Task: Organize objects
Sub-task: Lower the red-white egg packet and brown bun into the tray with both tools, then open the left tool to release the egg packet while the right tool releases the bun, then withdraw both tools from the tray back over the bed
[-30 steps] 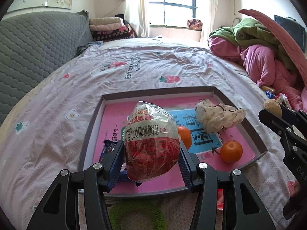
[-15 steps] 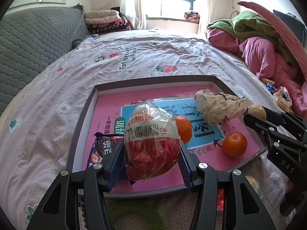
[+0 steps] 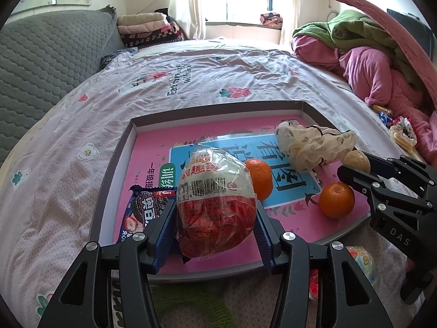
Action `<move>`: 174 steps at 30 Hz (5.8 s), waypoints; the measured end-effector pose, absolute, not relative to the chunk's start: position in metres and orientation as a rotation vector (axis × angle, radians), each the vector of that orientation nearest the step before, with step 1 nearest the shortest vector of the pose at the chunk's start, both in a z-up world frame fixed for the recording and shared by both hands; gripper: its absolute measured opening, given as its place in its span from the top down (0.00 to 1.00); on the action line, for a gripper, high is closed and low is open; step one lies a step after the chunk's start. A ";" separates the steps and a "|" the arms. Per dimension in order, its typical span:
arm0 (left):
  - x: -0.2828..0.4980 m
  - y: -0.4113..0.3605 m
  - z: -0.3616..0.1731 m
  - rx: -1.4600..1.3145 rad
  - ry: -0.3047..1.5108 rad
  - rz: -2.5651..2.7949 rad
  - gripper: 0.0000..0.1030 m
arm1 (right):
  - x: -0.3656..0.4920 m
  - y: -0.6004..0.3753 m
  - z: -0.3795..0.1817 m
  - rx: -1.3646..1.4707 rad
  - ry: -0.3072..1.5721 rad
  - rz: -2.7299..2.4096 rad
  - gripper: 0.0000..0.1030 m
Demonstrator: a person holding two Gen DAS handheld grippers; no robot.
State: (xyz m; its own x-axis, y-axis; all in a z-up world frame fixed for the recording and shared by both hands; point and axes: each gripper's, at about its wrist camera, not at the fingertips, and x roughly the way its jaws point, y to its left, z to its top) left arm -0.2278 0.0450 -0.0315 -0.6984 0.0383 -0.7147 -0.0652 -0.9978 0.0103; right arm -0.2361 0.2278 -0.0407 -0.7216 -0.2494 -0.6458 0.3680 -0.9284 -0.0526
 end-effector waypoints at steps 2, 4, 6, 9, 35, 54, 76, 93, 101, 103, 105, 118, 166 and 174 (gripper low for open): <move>-0.228 0.047 -0.032 -1.196 0.060 2.840 0.47 | -0.236 0.227 -0.042 0.963 0.274 -2.636 0.67; -0.227 0.048 -0.032 -1.195 0.062 2.836 0.47 | -0.237 0.227 -0.044 0.972 0.282 -2.639 0.67; -0.227 0.049 -0.033 -1.204 0.053 2.823 0.47 | -0.237 0.226 -0.045 0.977 0.293 -2.646 0.67; -0.227 0.052 -0.034 -1.211 0.056 2.814 0.47 | -0.238 0.227 -0.045 0.988 0.318 -2.653 0.67; -0.226 0.057 -0.038 -1.259 0.046 2.775 0.47 | -0.234 0.225 -0.047 1.062 0.389 -2.596 0.67; -0.227 0.055 -0.037 -1.274 0.053 2.775 0.47 | -0.233 0.224 -0.047 1.070 0.374 -2.594 0.67; -0.229 0.056 -0.037 -1.303 0.076 2.800 0.46 | -0.233 0.229 -0.042 1.079 0.339 -2.589 0.67; -0.226 0.055 -0.022 -1.276 0.087 2.839 0.41 | -0.229 0.238 -0.031 1.041 0.307 -2.622 0.62; -0.222 0.053 -0.011 -1.261 0.086 2.861 0.40 | -0.224 0.241 -0.026 1.020 0.272 -2.622 0.57; -0.220 0.053 -0.008 -1.254 0.087 2.867 0.40 | -0.222 0.241 -0.025 1.011 0.267 -2.625 0.56; -0.218 0.052 -0.006 -1.250 0.089 2.874 0.40 | -0.221 0.241 -0.023 1.002 0.262 -2.627 0.56; -0.202 0.041 0.018 -1.192 0.049 2.922 0.40 | -0.204 0.244 -0.003 0.884 0.197 -2.625 0.49; -0.121 0.023 0.037 -1.161 0.014 2.985 0.33 | -0.130 0.237 0.025 0.683 0.160 -2.533 0.40; -0.113 0.019 0.028 -1.198 0.013 2.973 0.33 | -0.126 0.232 0.019 0.702 0.173 -2.524 0.40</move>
